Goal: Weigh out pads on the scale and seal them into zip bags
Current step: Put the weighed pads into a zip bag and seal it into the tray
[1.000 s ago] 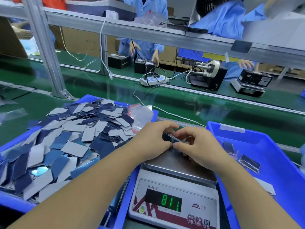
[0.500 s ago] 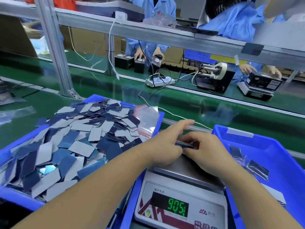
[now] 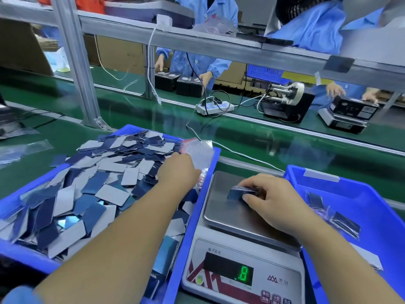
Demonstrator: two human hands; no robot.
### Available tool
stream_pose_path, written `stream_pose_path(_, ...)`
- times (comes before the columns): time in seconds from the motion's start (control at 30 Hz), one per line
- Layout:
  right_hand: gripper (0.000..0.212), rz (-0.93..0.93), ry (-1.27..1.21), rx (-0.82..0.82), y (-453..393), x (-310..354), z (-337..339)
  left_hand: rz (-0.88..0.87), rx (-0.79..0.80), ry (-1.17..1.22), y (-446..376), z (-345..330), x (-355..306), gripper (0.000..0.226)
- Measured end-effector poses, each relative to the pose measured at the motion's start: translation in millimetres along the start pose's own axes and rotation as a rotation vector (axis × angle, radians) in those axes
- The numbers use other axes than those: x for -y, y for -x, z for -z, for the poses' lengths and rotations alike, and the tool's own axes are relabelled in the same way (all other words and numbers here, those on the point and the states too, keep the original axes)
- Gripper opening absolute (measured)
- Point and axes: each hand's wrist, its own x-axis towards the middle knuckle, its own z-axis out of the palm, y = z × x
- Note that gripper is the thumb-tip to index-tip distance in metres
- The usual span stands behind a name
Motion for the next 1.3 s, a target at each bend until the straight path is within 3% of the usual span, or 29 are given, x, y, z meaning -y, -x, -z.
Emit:
stream_pose_path(0.27,0.021,-0.013,0.049,-0.026,0,-2,-1,0.027,-0.119,0.204,2,8,2,0.025)
stream_pose_path(0.43,0.025,-0.087,-0.055,-0.088,-1,-2,2,-0.063,-0.183,0.387,10,23,0,0.027)
stream_pose_path(0.53,0.02,-0.189,-0.42,-0.161,-3,-2,2,-0.188,-0.057,0.8,26,36,-12,0.025)
stream_pose_path(0.63,0.017,-0.248,-0.732,-0.188,-3,-1,2,-0.356,0.097,0.961,42,35,-28,0.02)
stream_pose_path(0.87,0.026,-0.153,-0.805,-0.236,-1,4,6,-0.491,0.239,0.97,51,24,-38,0.02)
stream_pose_path(0.97,0.028,-0.13,-0.842,-0.275,0,6,7,-0.42,0.237,1.014,53,25,-39,0.03)
stream_pose_path(1.07,0.033,-0.14,-0.962,-0.325,1,8,10,-0.329,0.409,1.068,56,28,-39,0.039)
stream_pose_path(1.17,0.033,-0.135,-1.024,-0.307,1,9,12,-0.395,0.471,1.057,60,29,-40,0.008)
stream_pose_path(1.3,0.038,-0.133,-0.996,-0.279,1,9,12,-0.436,0.415,1.126,59,28,-41,0.017)
